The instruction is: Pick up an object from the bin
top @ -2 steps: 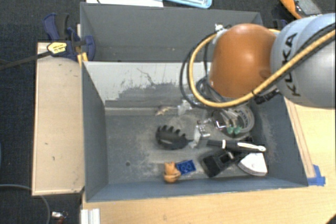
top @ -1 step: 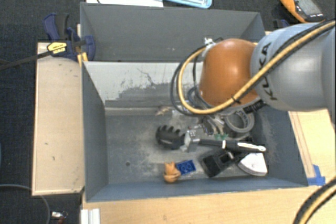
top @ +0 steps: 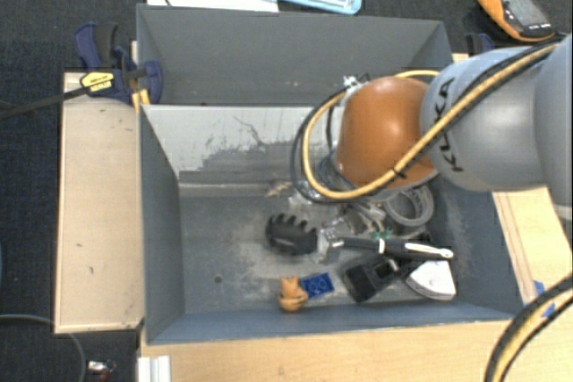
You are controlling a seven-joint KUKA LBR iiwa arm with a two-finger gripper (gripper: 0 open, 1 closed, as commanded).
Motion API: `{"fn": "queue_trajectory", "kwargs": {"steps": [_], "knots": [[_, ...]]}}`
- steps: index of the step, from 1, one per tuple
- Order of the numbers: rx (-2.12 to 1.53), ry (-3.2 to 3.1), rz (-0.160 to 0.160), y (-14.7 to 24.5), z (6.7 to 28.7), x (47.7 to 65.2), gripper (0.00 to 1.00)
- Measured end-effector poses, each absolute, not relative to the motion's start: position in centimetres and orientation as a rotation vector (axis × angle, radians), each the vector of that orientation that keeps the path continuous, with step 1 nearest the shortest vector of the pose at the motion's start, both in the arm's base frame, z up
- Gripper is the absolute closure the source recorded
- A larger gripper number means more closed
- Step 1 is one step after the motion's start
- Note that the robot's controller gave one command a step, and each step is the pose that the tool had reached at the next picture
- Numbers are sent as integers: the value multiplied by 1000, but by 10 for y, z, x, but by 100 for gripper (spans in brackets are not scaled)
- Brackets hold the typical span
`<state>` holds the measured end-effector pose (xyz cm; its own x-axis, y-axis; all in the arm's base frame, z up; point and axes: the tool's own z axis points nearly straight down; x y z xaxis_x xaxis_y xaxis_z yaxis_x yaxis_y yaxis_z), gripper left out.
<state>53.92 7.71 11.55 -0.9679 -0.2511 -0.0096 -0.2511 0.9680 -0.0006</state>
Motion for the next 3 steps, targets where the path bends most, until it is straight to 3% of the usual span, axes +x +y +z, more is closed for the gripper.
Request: {"fn": "queue_trajectory", "kwargs": {"steps": [1, 2, 3], "knots": [[-103, 3125, 13, 149, 80, 561, 100], [-101, 3126, 13, 149, 80, 561, 100], [-109, 3129, 12, 174, 155, 542, 100]]}}
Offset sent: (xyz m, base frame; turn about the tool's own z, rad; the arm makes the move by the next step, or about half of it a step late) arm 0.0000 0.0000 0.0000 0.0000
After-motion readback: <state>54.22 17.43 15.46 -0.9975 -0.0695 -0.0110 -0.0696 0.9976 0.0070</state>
